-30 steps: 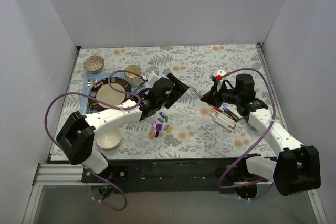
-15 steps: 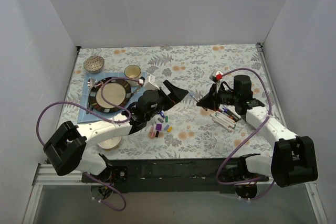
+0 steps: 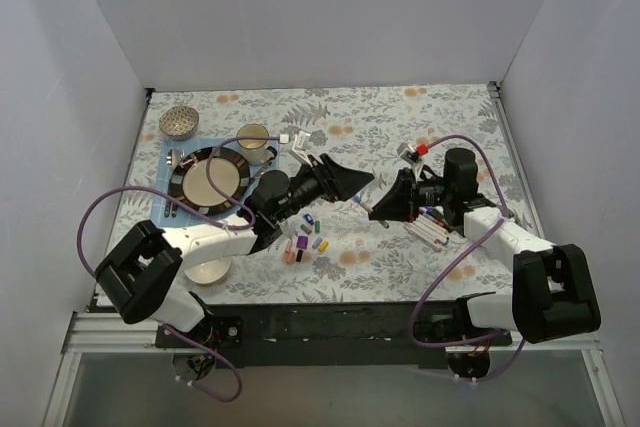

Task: Open the pen caps

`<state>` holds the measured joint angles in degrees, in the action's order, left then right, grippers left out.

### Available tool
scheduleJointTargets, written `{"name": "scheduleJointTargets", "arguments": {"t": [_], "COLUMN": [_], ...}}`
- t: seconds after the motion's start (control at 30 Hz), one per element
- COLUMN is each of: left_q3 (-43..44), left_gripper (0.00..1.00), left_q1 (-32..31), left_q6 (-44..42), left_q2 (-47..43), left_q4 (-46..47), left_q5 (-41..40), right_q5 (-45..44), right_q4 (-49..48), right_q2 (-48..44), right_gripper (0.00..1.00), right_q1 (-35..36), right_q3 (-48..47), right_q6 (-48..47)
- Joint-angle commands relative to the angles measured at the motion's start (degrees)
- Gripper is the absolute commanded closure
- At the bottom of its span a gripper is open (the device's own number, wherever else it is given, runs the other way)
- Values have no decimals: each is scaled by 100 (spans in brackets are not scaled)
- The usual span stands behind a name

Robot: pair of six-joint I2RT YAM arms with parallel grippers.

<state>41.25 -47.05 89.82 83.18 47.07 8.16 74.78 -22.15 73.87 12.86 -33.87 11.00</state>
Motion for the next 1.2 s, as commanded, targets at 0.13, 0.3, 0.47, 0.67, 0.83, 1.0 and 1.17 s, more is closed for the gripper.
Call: {"name": "scheduleJointTargets", "arguments": {"t": [0.13,0.3,0.47,0.67,0.83,1.0,1.17], "left_q3": [-293,-372,-417,-346,-285,-223,-162], "left_gripper": [30,41,43,50,50,51,62], "left_q1": [38,38,38,38,38,38,38], "left_q6": [-264,-123,-70,-35,0,0,-52], "left_q2": [-65,146,243,375,524,577,586], "left_q4": [900,1418,1568,1586,1516,1384,1340], "left_q5": [773,1117,1179,1196,1240,1223,1188], "right_q5": [467,239,160,124,133,116,80], "right_q4": [-1388,-1581,-2214,-2373,-2487,-2505,-2434], "right_q2": [-92,-74,-135,-92,-109,-118,-92], "right_gripper": [99,99,99,99,99,99,99], "right_q1": [-179,-310,-425,-443,-460,-495,-504], "right_q3": [196,275,442,486,495,504,513], "right_q6": [1035,1342,1826,1984,2055,2064,2028]}}
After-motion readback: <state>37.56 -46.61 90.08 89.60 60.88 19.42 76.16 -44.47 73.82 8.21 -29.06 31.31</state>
